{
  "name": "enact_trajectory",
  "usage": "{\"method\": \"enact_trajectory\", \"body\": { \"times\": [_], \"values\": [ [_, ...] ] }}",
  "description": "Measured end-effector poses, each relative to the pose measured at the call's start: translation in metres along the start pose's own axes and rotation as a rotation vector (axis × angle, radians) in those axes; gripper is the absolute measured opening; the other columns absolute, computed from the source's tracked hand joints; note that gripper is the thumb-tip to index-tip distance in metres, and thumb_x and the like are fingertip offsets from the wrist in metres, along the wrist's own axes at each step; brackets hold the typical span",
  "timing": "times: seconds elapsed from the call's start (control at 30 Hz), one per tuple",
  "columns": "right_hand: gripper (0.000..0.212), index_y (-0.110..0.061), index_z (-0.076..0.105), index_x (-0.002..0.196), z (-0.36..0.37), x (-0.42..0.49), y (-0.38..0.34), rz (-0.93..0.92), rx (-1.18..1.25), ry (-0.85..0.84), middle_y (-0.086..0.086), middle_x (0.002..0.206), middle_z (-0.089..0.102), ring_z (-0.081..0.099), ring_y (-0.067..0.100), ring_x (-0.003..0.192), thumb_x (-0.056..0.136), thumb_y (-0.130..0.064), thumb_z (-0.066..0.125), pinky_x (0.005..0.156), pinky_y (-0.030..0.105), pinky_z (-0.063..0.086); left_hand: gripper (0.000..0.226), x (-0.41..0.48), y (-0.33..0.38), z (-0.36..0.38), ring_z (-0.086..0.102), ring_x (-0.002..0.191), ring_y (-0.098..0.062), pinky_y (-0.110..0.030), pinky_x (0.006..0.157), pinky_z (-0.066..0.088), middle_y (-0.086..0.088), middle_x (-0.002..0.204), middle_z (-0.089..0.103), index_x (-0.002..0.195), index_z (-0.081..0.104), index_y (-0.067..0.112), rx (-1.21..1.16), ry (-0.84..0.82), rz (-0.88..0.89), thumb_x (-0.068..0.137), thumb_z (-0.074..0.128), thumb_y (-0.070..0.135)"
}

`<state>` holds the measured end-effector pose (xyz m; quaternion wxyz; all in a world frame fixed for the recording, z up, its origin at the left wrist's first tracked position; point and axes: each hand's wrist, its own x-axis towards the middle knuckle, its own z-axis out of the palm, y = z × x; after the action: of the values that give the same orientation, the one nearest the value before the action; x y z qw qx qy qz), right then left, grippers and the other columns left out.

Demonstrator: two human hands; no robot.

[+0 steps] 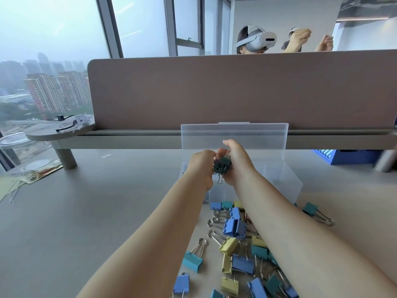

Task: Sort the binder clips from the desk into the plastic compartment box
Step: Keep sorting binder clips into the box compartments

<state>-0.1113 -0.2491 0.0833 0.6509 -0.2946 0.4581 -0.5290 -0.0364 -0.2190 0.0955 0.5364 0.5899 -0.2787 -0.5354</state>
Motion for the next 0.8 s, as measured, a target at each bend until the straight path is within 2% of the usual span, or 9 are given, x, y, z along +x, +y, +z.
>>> {"method": "enact_trajectory", "body": {
  "times": [0.17,0.33,0.4,0.5,0.57,0.63,0.73,0.8],
  "values": [
    [0.027,-0.011,0.053,0.067,0.001,-0.003,0.001,0.015,0.039,0.013,0.004,0.068,0.054,0.054,0.023,0.068,0.085,-0.031,0.057,0.082,0.037,0.047,0.027,-0.014,0.003,-0.001,0.044,0.052,-0.014,-0.021,0.044,0.032,-0.006,0.07,0.051,0.087,0.053,0.006,-0.075,-0.062,-0.023,0.099,0.043,0.027],
    [0.022,-0.009,0.056,0.075,0.001,-0.007,-0.003,0.035,0.057,0.027,0.004,0.075,0.06,0.059,0.019,0.067,0.091,-0.024,0.054,0.072,0.033,0.05,0.031,-0.022,0.009,-0.005,0.048,0.056,-0.017,-0.024,0.045,0.036,-0.009,0.077,0.049,0.1,0.05,0.001,-0.098,-0.11,-0.058,0.099,0.044,0.032],
    [0.02,-0.01,0.057,0.075,0.001,-0.007,-0.003,0.045,0.05,0.036,0.005,0.08,0.062,0.06,0.02,0.071,0.091,-0.019,0.05,0.073,0.033,0.051,0.034,-0.023,0.011,-0.008,0.048,0.056,-0.018,-0.022,0.045,0.038,-0.01,0.079,0.05,0.102,0.05,0.0,-0.111,-0.114,-0.077,0.098,0.044,0.033],
    [0.019,-0.011,0.062,0.079,-0.001,-0.006,-0.004,0.04,-0.04,0.078,0.009,0.095,0.065,0.062,0.023,0.081,0.089,-0.009,0.045,0.072,0.032,0.052,0.04,-0.024,0.011,-0.009,0.047,0.057,-0.02,-0.027,0.053,0.04,-0.011,0.083,0.049,0.106,0.052,-0.002,-0.1,-0.113,-0.095,0.097,0.044,0.036],
    [0.025,-0.013,0.064,0.086,-0.005,-0.003,-0.002,0.011,-0.111,0.083,0.007,0.104,0.068,0.064,0.024,0.098,0.091,-0.006,0.041,0.084,0.039,0.055,0.042,-0.023,0.012,-0.009,0.044,0.055,-0.019,-0.028,0.05,0.038,-0.01,0.085,0.047,0.111,0.051,-0.002,-0.075,-0.112,-0.089,0.098,0.043,0.037],
    [0.028,-0.012,0.065,0.093,-0.007,-0.003,-0.003,-0.018,-0.15,0.081,0.004,0.109,0.068,0.062,0.024,0.108,0.093,-0.004,0.038,0.096,0.039,0.051,0.045,-0.02,0.012,-0.009,0.04,0.058,-0.018,-0.027,0.055,0.037,-0.01,0.087,0.047,0.111,0.052,-0.001,-0.05,-0.124,-0.096,0.097,0.042,0.04],
    [0.027,-0.01,0.064,0.111,-0.005,-0.006,-0.006,-0.011,-0.166,0.06,-0.001,0.121,0.064,0.06,0.019,0.111,0.095,-0.003,0.044,0.098,0.028,0.046,0.053,-0.014,0.012,-0.01,0.045,0.078,-0.019,-0.031,0.073,0.038,-0.011,0.1,0.048,0.12,0.051,0.001,-0.041,-0.139,-0.11,0.094,0.043,0.046],
    [0.03,-0.002,0.06,0.121,-0.006,-0.003,-0.006,0.0,-0.055,0.019,0.012,0.132,0.059,0.055,0.027,0.123,0.095,-0.004,0.045,0.103,0.036,0.042,0.059,-0.008,0.01,-0.01,0.049,0.115,-0.024,-0.035,0.097,0.04,-0.012,0.124,0.05,0.134,0.043,0.005,-0.008,-0.159,-0.104,0.094,0.04,0.048]
  ]
}}
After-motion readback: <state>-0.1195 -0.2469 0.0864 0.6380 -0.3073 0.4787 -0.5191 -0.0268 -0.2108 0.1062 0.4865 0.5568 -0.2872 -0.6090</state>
